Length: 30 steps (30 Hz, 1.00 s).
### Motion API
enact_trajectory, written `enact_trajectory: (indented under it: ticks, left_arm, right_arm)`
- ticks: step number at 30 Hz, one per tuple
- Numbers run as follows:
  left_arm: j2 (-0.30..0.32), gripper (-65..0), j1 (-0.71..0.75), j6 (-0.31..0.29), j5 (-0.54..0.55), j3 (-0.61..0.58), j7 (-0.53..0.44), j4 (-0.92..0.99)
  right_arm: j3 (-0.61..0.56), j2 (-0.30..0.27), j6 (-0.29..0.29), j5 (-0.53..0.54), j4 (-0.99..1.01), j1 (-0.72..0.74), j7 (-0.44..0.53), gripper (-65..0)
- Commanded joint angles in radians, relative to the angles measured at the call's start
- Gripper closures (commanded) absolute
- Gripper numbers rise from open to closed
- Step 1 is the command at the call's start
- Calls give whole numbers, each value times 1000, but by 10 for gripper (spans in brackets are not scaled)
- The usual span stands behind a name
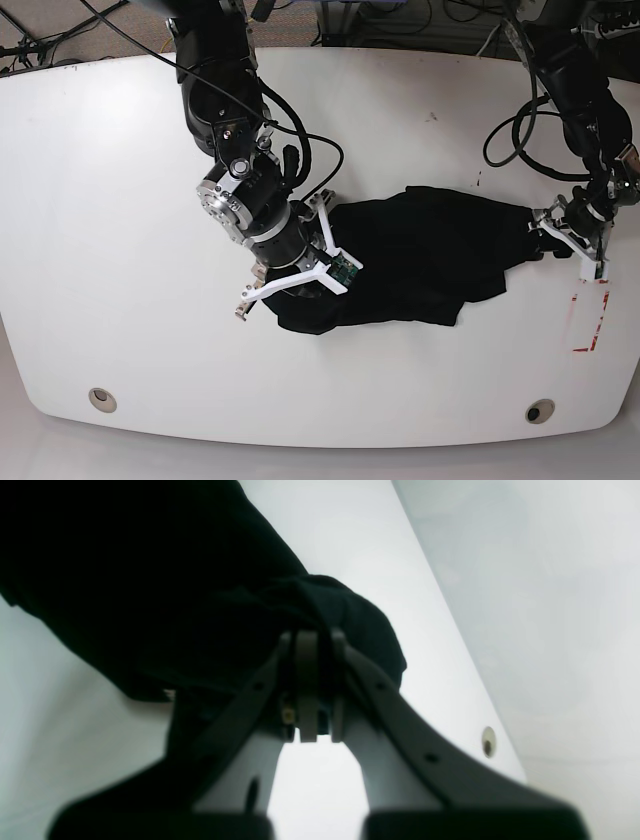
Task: Fold the T-shirt properly
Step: 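Hold the shirt with both grippers and adjust the left gripper's grip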
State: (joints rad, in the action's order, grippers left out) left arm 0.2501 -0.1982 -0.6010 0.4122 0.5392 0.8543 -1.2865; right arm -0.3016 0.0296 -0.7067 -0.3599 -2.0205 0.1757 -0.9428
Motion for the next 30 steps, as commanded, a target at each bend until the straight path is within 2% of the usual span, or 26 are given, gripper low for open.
enact_trajectory:
  ticks: [1, 9, 11, 13, 15, 18, 25, 30]
  left_arm:
    - [16, -367, -22, -3, 15, -54, -65, 35]
    - [13, -365, -22, -4, 21, -92, -94, 124]
    - [12, -347, -19, -6, 21, -115, -94, 127]
    - [12, -279, -13, -7, 21, -149, -94, 126]
    - [12, -137, -1, -9, 23, -164, -91, 124]
    - [12, -24, 46, -9, 23, -164, -91, 98]
    - [13, -39, 185, -10, 30, -161, 29, -135]
    - [16, -43, 297, -10, 93, -159, 66, -298]
  right_arm:
    - [0, 5, 9, 3, -18, 21, 23, 0]
    - [0, 5, 9, 3, -18, 17, 23, 0]
    - [0, 6, 9, 3, -18, 14, 23, 0]
    - [0, 6, 9, 3, -18, 12, 23, 0]
    - [0, 6, 9, 3, -18, 12, 23, 0]
    - [0, 6, 9, 3, -18, 12, 23, 0]
    - [0, 6, 9, 3, -18, 12, 23, 0]
    - [0, 6, 9, 3, -18, 12, 23, 0]
